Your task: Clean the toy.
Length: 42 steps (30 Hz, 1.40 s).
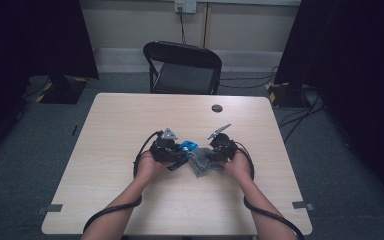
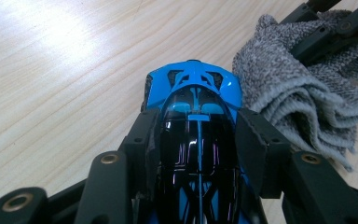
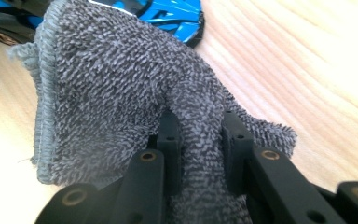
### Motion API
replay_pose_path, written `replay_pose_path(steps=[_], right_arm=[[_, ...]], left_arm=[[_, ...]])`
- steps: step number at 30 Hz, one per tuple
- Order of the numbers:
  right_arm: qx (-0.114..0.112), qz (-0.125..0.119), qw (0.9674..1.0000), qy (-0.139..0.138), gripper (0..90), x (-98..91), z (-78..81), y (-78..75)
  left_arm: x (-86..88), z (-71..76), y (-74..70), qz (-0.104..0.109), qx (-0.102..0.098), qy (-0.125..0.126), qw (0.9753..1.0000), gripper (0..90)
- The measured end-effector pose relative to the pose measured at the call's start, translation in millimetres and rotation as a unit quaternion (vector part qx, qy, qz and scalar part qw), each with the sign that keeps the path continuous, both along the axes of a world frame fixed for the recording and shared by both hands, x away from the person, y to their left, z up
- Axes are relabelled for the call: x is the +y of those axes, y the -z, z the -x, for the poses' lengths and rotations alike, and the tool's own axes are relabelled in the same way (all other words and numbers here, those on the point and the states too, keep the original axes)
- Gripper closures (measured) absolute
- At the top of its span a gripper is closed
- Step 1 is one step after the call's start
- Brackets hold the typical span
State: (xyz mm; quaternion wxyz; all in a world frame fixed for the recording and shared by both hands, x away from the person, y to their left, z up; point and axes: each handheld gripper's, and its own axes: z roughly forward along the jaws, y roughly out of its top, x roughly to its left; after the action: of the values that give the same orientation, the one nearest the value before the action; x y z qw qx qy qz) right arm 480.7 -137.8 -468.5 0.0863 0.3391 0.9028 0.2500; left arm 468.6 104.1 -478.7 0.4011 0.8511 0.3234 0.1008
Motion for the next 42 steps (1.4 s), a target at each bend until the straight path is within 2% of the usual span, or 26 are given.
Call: replay_pose_path(steps=[9,12,19,24,29,33,42], right_arm=[[-0.007,0.003,0.9997,0.025,73.1,-11.0,-5.2,-0.5],[-0.003,-0.009,0.9994,0.034,73.1,-14.5,-5.8,0.9],[-0.008,-0.008,0.9990,0.043,73.1,-14.6,-7.1,0.8],[-0.018,-0.007,0.9976,0.067,72.9,-18.3,-8.2,-0.4],[-0.019,-0.020,0.9962,0.083,72.6,-29.5,-10.0,-2.7],[-0.016,-0.027,0.9958,0.085,72.6,-34.5,-9.4,-4.1],[-0.019,-0.054,0.9965,0.060,72.6,-39.2,2.9,-15.0]], left_arm=[[-0.2,-0.1,0.0,0.000,0.000,0.000,1.0000,51.7],[0.0,0.2,0.3,0.002,-0.001,0.000,1.0000,51.7],[-0.1,0.0,-0.2,-0.001,0.000,0.000,1.0000,51.7],[0.2,0.1,0.1,0.001,0.000,0.001,1.0000,51.7],[0.1,-0.4,-0.3,-0.001,0.000,0.000,1.0000,51.6],[-0.1,-0.7,-0.6,-0.001,0.001,0.000,1.0000,51.6],[-1.1,-2.7,-2.6,0.004,0.019,-0.011,0.9997,51.4]])
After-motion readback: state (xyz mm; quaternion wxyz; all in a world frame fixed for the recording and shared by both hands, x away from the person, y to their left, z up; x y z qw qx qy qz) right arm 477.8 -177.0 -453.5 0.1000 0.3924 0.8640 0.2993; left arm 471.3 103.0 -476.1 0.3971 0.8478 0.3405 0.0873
